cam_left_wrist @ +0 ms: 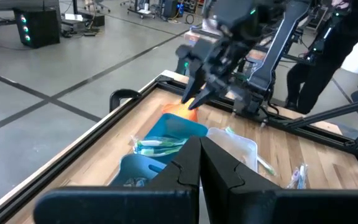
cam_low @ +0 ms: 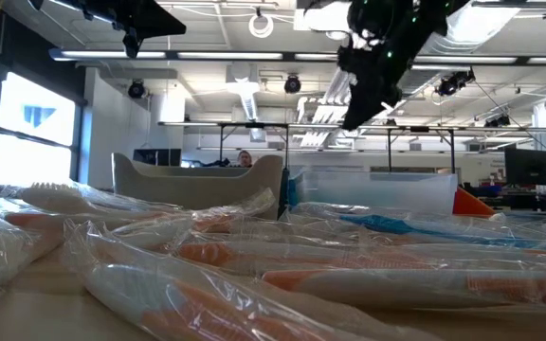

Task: Pick & Place Toothbrushes
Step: Put the purple toothbrush into the transparent bin

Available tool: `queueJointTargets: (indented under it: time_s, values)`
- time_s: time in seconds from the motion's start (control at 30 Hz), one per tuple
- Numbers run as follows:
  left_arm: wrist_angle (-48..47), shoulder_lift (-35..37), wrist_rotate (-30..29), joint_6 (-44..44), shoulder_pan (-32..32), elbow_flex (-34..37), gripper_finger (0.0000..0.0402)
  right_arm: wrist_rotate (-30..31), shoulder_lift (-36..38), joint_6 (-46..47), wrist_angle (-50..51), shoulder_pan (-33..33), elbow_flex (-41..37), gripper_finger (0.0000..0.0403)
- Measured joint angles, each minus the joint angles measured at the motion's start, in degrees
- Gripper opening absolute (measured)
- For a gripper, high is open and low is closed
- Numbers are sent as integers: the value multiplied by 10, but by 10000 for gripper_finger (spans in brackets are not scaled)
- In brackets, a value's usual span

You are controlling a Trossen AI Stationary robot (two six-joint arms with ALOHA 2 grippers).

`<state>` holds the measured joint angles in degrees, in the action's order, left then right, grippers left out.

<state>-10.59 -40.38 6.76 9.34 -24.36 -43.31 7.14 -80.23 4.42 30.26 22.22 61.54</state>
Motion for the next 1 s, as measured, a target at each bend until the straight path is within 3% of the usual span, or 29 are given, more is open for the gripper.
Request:
queueJointTargets:
  time_s: [0.53,1.0]
  values:
    - [1,0,0,0,0,0,0,0,147,110,-28,-68,4,80]
    - [2,0,0,0,0,0,0,-17,169,109,-47,-173,4,80]
